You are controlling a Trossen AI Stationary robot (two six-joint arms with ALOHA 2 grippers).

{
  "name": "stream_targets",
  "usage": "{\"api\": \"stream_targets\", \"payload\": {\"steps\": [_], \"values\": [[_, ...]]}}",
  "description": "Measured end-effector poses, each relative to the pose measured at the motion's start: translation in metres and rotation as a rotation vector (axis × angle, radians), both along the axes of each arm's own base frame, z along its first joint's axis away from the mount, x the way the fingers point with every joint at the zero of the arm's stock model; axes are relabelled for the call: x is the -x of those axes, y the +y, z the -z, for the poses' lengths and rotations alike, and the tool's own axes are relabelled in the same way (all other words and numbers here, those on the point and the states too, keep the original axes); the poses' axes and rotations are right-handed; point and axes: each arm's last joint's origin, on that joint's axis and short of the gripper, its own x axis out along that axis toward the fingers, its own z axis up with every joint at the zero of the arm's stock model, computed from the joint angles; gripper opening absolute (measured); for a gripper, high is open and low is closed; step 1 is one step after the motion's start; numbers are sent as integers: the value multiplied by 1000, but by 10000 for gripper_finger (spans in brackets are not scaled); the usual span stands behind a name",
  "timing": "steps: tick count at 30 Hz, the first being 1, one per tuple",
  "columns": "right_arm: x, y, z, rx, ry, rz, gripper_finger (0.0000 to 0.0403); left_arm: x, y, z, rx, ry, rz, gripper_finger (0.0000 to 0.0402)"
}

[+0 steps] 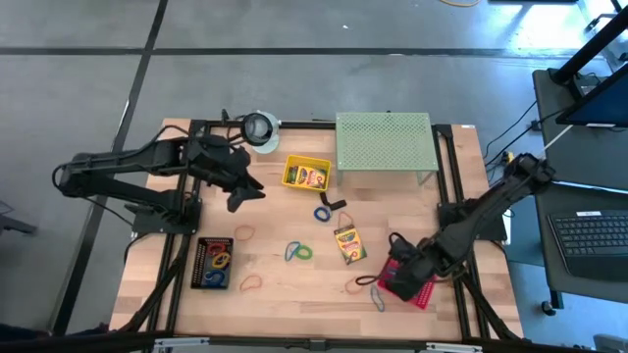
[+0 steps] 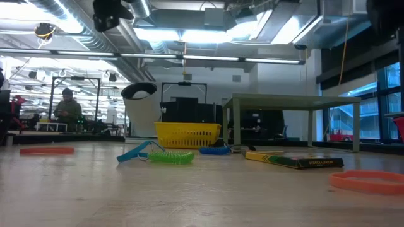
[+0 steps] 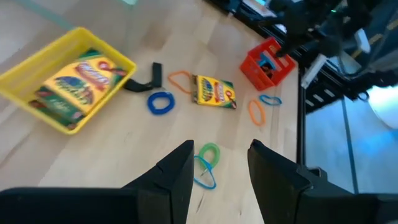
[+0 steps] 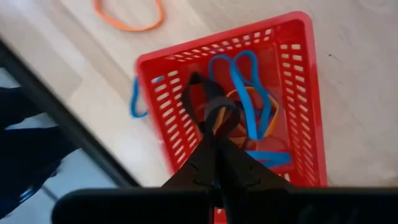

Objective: Pick & Place Office Desk Supplies
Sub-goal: Put the black rubber band into the red bin, then put the green spring keychain into the black bin

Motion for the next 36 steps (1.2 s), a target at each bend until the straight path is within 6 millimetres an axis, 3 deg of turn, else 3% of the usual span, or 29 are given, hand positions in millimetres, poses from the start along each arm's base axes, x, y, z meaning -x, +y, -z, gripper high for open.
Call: {"api": "stream_targets", "payload": {"steps": [10, 18, 29, 36], "values": [[-14, 14, 30, 23, 67, 4, 23, -37, 0, 15, 52, 15, 123, 145], [-14, 14, 30, 40, 51, 83, 79, -65, -20, 32, -32, 34, 290, 145], [-11, 14, 30, 14, 104, 71, 207, -96, -43, 55, -114, 46, 390, 145], [-10, 15, 30, 16, 106, 67, 220, -113, -66, 69, -314, -16, 543, 145]]}}
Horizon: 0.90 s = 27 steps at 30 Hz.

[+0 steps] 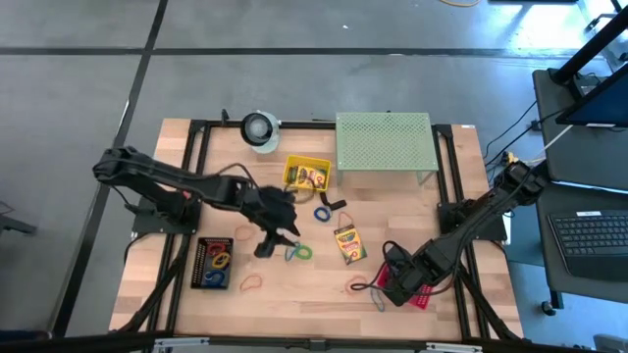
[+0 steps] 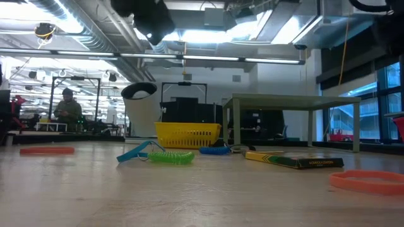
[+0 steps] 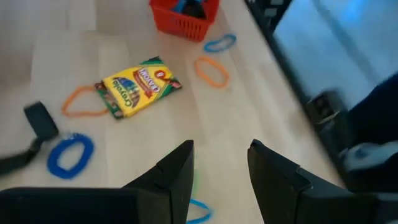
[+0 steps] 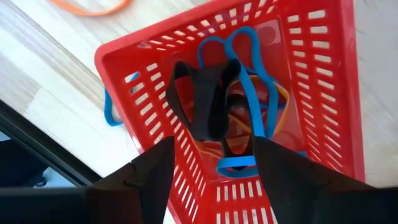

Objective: Pick & Place Office Desk Supplies
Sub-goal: Put the green spring keychain into the black bin

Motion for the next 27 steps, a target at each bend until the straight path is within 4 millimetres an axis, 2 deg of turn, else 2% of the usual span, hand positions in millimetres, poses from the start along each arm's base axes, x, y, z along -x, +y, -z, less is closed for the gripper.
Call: {"api": "stream_targets", "payload": {"steps": [5, 17, 27], "values": [[0, 0, 0, 2, -1, 14, 204, -13, -13, 24, -167, 24, 71, 145], [2, 5, -1, 23, -53, 99, 172, -42, -44, 92, -241, 138, 161, 145], [8, 16, -1, -2, -72, 150, 162, -53, -48, 135, -312, 224, 127, 145]]}}
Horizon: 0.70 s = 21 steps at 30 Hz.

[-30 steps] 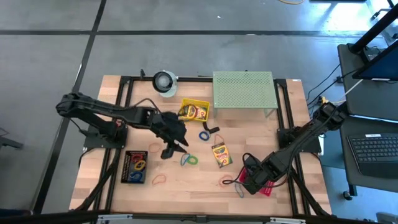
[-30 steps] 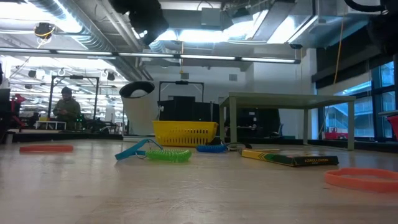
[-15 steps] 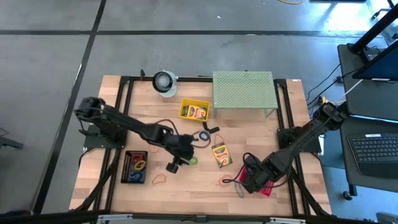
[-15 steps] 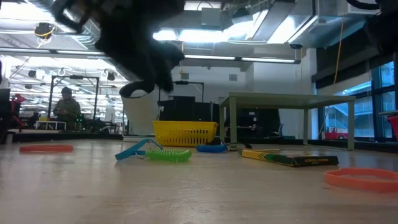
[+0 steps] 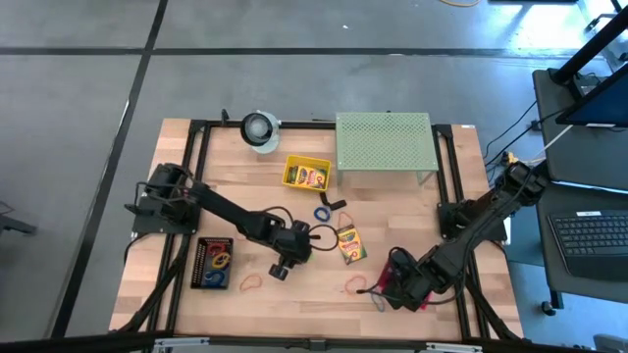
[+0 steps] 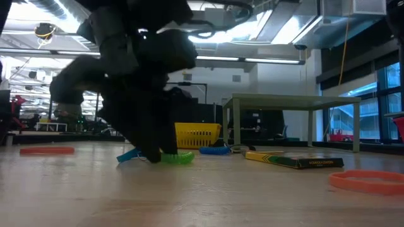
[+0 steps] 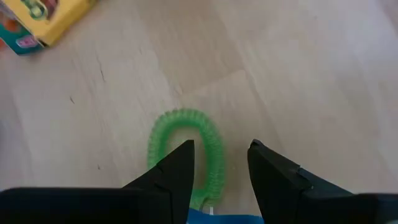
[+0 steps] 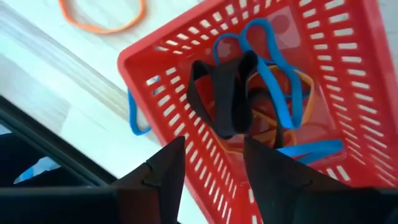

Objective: Pick & Place Office Desk Supplies
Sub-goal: Put the green spring keychain into the black bin

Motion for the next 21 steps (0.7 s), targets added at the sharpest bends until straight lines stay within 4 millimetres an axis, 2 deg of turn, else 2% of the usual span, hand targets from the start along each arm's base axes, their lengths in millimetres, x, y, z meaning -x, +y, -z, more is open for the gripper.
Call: {"api": "stream_targets", "payload": {"steps": [8, 11, 15, 21], "values": [[-1, 2, 0, -10, -20, 6, 162, -7, -5, 9, -88, 19, -40, 138], [-1, 2, -1, -4, -35, 26, 162, -6, -8, 8, -98, 25, -52, 102], [-1, 2, -1, -3, -35, 28, 162, -4, -13, 7, -98, 23, -31, 22], [-2, 1, -1, 17, -57, 35, 162, -9, -17, -1, -82, 18, -50, 7]]}}
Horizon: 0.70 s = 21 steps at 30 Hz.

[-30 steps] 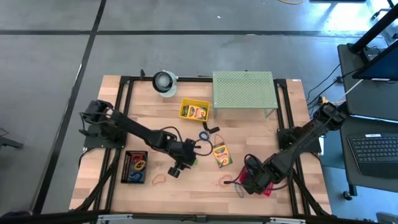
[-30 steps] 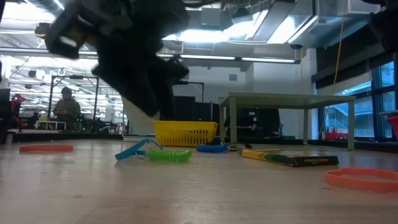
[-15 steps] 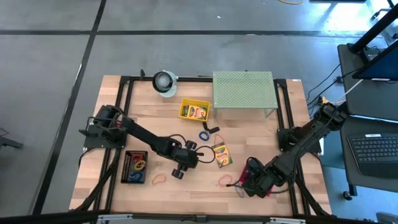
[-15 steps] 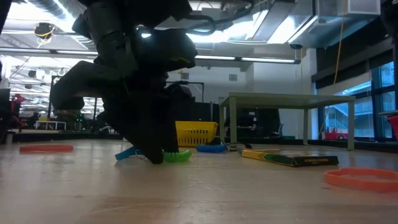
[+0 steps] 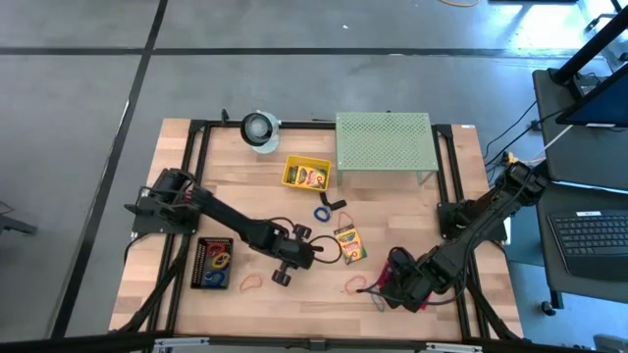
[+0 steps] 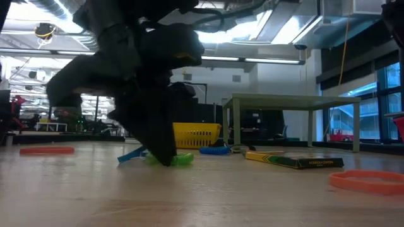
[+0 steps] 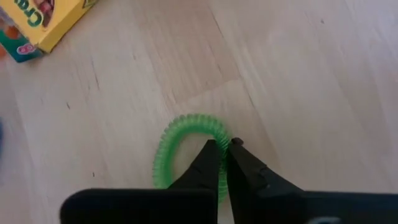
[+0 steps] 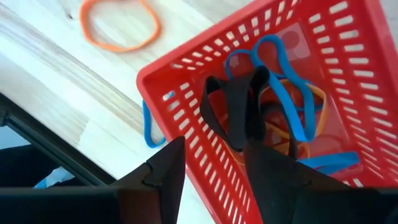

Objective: Pick & Place Office Desk Supplies
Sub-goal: Put the green spring keychain into the black bin

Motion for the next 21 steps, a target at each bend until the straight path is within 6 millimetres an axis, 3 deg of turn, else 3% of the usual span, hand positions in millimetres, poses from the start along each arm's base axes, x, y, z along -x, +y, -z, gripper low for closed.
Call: {"api": "stream_targets", "payload": {"steps": [11, 16, 21], "values": [[-1, -1, 0, 48, -51, 17, 162, -31, -5, -68, -62, -87, 90, 3], [-2, -2, 0, 70, -75, 27, 162, -33, 12, -69, -72, -29, 50, 3], [-2, -2, 0, 78, -83, 29, 162, -23, 41, -72, -66, 107, -11, 3]]}}
